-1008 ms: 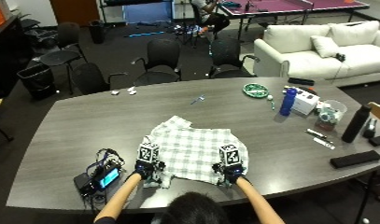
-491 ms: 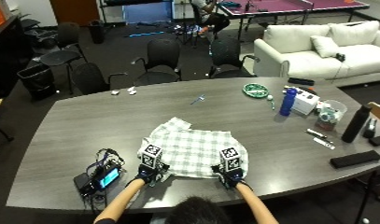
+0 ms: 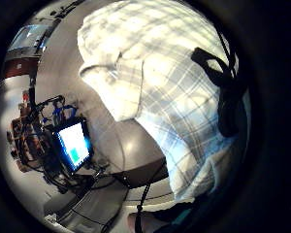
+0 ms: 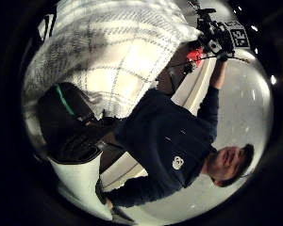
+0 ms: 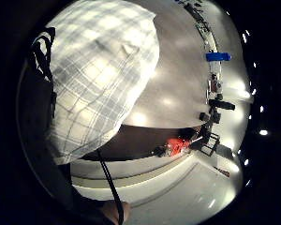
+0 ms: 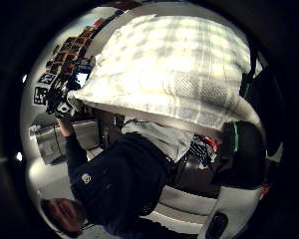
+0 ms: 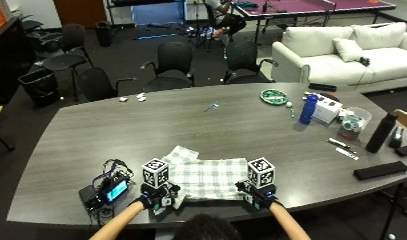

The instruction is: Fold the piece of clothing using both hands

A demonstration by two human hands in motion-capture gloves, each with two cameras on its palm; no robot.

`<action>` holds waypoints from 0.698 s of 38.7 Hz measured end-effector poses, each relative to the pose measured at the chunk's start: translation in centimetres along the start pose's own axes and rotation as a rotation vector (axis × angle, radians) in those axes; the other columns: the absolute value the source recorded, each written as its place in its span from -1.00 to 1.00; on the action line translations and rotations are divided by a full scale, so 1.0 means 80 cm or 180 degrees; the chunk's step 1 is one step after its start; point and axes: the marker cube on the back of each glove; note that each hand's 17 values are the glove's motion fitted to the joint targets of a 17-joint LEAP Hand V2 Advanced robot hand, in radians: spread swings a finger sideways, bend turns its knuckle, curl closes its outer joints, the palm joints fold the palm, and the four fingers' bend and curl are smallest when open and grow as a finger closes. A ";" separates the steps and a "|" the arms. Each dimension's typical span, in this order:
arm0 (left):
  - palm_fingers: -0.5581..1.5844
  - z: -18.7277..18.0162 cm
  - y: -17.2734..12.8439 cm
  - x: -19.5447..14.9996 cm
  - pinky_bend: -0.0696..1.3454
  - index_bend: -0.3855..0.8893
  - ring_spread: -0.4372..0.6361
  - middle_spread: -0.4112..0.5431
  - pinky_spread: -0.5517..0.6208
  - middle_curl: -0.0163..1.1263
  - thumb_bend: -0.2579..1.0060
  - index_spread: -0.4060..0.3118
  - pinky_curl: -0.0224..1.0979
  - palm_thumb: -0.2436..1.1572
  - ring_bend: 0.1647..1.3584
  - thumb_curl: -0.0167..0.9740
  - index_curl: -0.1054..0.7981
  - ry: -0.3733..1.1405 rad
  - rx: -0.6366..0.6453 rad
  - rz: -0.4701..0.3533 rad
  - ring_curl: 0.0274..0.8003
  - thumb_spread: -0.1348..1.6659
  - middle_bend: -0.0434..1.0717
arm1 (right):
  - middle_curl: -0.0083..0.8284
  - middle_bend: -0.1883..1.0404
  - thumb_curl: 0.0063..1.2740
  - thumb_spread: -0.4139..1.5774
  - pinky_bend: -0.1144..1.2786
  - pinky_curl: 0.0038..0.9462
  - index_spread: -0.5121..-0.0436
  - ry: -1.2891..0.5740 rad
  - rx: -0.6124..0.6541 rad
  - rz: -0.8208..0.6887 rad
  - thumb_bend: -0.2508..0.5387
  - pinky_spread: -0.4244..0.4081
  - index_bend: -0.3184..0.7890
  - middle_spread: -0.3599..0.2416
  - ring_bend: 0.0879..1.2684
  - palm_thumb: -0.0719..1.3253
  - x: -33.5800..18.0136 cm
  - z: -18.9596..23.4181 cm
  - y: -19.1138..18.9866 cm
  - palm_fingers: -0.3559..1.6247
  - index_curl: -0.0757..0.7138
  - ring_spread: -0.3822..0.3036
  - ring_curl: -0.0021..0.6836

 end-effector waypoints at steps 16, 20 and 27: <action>0.59 -0.124 -0.123 -0.073 -0.34 0.02 -0.74 -0.67 -0.54 0.09 -0.59 -0.63 -0.09 0.31 -0.32 0.15 0.39 -0.0242 -0.0382 -0.1113 0.12 0.48 -0.12 | 0.34 -0.21 -0.10 0.25 0.04 -0.08 0.11 0.0500 -0.0491 0.0865 -0.42 -0.65 -0.10 -0.48 -0.14 0.49 0.040 -0.096 -0.152 0.56 0.27 -0.54 0.47; 0.54 -0.101 -0.174 -0.092 -0.48 0.00 -0.74 -0.66 -0.50 0.11 -0.58 -0.61 -0.13 0.33 -0.35 0.17 0.41 -0.0006 -0.0596 -0.1063 0.11 0.50 -0.11 | 0.35 -0.22 -0.09 0.27 0.03 -0.09 0.11 0.0571 -0.0836 0.1188 -0.41 -0.67 -0.11 -0.47 -0.15 0.50 0.035 -0.086 -0.173 0.57 0.29 -0.54 0.47; 0.51 -0.070 -0.203 -0.138 -0.59 -0.10 -0.72 -0.65 -0.47 0.11 -0.58 -0.56 -0.17 0.35 -0.44 0.17 0.41 -0.0052 -0.0879 -0.1276 0.08 0.55 -0.17 | 0.36 -0.24 -0.08 0.31 0.00 -0.10 0.11 0.0481 -0.0581 0.1265 -0.39 -0.68 -0.14 -0.46 -0.16 0.51 0.052 -0.053 -0.201 0.56 0.30 -0.54 0.48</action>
